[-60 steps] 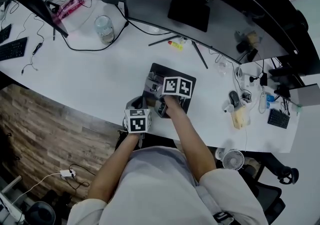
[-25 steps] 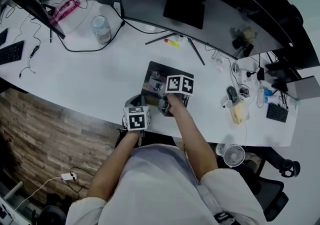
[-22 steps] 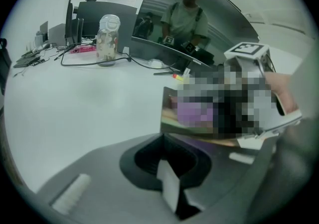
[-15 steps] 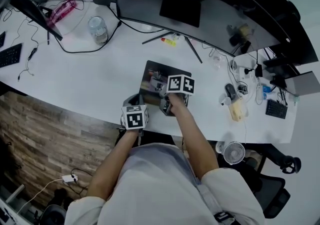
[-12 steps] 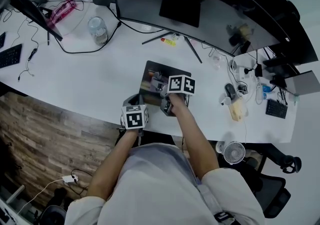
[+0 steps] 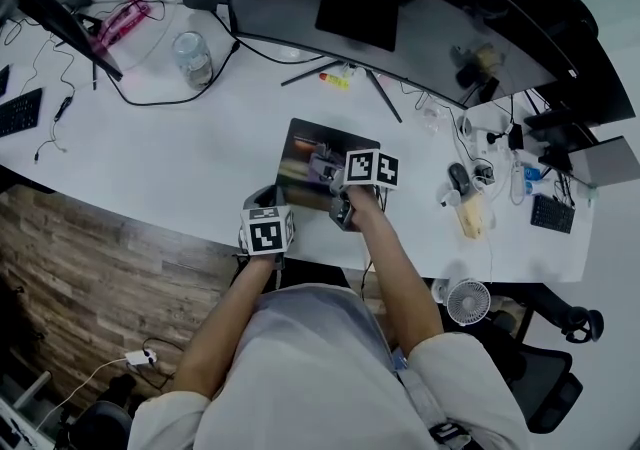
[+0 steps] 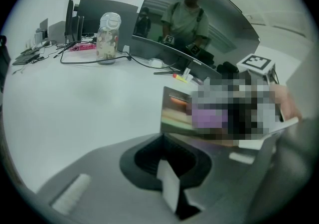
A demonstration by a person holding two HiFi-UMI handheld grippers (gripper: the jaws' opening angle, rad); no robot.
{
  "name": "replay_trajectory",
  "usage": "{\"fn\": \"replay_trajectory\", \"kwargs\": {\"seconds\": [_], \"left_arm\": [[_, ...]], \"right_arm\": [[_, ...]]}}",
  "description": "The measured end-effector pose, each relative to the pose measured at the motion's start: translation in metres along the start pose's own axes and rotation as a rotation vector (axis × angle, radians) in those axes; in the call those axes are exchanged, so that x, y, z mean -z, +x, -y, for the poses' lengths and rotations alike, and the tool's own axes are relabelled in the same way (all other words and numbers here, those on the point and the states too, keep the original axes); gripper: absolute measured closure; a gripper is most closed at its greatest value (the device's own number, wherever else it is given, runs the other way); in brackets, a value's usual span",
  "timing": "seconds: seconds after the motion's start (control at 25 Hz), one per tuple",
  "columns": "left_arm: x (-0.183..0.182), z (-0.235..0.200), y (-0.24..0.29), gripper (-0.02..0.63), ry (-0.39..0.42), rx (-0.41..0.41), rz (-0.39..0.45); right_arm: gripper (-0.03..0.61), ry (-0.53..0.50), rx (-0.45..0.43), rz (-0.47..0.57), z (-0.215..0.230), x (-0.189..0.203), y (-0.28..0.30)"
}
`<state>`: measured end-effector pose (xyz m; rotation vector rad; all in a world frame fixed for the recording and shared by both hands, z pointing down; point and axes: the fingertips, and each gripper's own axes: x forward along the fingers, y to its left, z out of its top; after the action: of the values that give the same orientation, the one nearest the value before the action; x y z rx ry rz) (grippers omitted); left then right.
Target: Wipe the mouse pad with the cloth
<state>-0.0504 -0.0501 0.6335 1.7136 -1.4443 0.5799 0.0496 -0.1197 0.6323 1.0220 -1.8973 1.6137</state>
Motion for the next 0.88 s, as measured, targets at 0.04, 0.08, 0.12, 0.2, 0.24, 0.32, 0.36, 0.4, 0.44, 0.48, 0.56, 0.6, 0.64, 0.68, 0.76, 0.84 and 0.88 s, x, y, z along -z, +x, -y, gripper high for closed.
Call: {"fn": "replay_trajectory", "kwargs": {"seconds": [0.04, 0.08, 0.12, 0.2, 0.24, 0.32, 0.36, 0.4, 0.44, 0.48, 0.56, 0.6, 0.64, 0.68, 0.76, 0.84, 0.88], "left_arm": [[0.0, 0.0, 0.0, 0.614, 0.001, -0.002, 0.0], [0.0, 0.0, 0.0, 0.614, 0.003, -0.004, 0.0], [0.0, 0.0, 0.0, 0.614, 0.004, -0.006, 0.001], [0.0, 0.0, 0.0, 0.614, 0.004, -0.004, 0.0], [0.0, 0.001, -0.001, 0.614, 0.003, -0.002, -0.001], [0.0, 0.0, -0.001, 0.614, 0.0, 0.001, -0.003], [-0.001, 0.0, -0.001, 0.614, -0.001, 0.002, -0.004], [-0.001, 0.0, -0.001, 0.614, -0.002, 0.003, -0.004], [-0.001, 0.0, -0.001, 0.614, -0.002, 0.003, -0.004], [-0.001, 0.0, -0.001, 0.614, -0.002, 0.003, -0.004], [-0.001, 0.0, -0.001, 0.614, -0.002, 0.004, -0.004], [0.0, 0.0, -0.001, 0.614, -0.002, 0.004, -0.005], [0.0, 0.0, -0.001, 0.614, -0.002, 0.004, -0.005], [0.0, 0.0, -0.001, 0.614, -0.002, 0.004, -0.004], [-0.001, 0.0, -0.001, 0.614, -0.003, 0.004, -0.004], [0.0, 0.0, -0.001, 0.614, -0.002, 0.002, -0.003], [0.0, 0.001, -0.001, 0.614, -0.002, 0.001, -0.003]], "right_arm": [[0.379, -0.001, 0.002, 0.0, 0.001, 0.0, -0.001], [0.379, -0.001, 0.004, 0.0, 0.002, 0.0, -0.002], [0.379, 0.0, 0.006, 0.001, 0.003, 0.0, -0.003], [0.379, 0.002, 0.009, 0.003, 0.006, 0.0, -0.005], [0.379, 0.003, 0.01, 0.004, 0.007, 0.0, -0.006], [0.379, 0.005, 0.013, 0.005, 0.009, 0.0, -0.009], [0.379, 0.005, 0.014, 0.004, 0.011, 0.0, -0.01], [0.379, 0.005, 0.017, 0.004, 0.012, 0.0, -0.011], [0.379, 0.006, 0.019, 0.005, 0.014, 0.0, -0.013], [0.377, 0.008, 0.02, 0.006, 0.016, 0.001, -0.015], [0.377, 0.013, 0.022, 0.009, 0.019, 0.001, -0.017], [0.377, 0.015, 0.023, 0.012, 0.021, 0.001, -0.018], [0.377, 0.015, 0.025, 0.013, 0.023, 0.001, -0.02], [0.377, 0.015, 0.026, 0.014, 0.025, 0.001, -0.022], [0.377, 0.021, 0.022, 0.015, 0.029, 0.001, -0.025], [0.377, 0.029, 0.016, 0.016, 0.033, 0.001, -0.028], [0.377, 0.03, 0.017, 0.017, 0.036, 0.001, -0.03]]}}
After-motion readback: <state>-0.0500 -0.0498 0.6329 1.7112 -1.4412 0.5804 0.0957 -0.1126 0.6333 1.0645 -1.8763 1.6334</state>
